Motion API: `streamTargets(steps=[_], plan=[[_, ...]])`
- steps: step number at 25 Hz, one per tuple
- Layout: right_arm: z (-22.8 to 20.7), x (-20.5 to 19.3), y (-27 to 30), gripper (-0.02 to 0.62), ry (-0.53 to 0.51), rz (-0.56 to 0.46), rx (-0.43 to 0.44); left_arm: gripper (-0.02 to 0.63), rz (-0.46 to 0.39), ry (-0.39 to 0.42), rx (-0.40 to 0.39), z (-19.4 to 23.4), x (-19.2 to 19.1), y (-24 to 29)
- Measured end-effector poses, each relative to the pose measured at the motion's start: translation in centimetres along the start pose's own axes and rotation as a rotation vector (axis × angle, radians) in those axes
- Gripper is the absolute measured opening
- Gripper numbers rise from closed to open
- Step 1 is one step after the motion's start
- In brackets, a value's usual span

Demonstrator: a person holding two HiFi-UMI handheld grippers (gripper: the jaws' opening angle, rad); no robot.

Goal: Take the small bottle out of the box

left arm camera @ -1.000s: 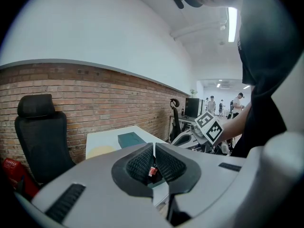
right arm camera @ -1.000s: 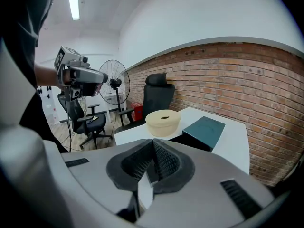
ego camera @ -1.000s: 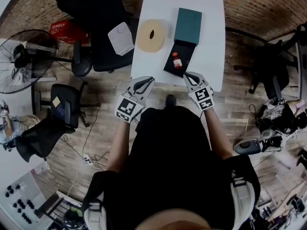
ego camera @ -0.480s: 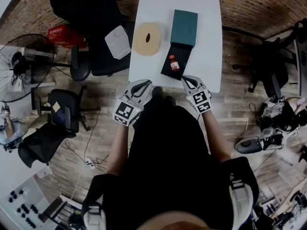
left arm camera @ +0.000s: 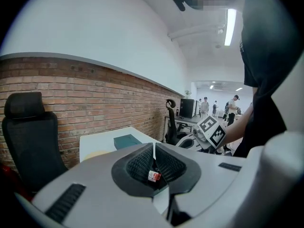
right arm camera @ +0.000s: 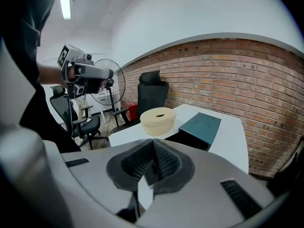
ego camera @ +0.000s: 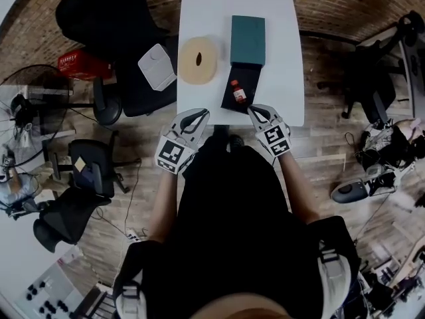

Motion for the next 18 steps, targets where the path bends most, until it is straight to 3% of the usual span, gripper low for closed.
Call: streamTargets(steps=[18], plan=[[-1.0,-1.5,3.8,-0.002,0.070,0.055,-0.108,0.031,-0.003,0.012,-0.151,5.5,-0.4,3.1]])
Point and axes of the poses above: the fingertips, and each gripper's own axes: y forward along the fingers, z to its left, x out of its top, the point moved 7 cm from there along -y, backward along the fingers, and after that the axes turned 8 degrees about -z, right-handed, at the moved point
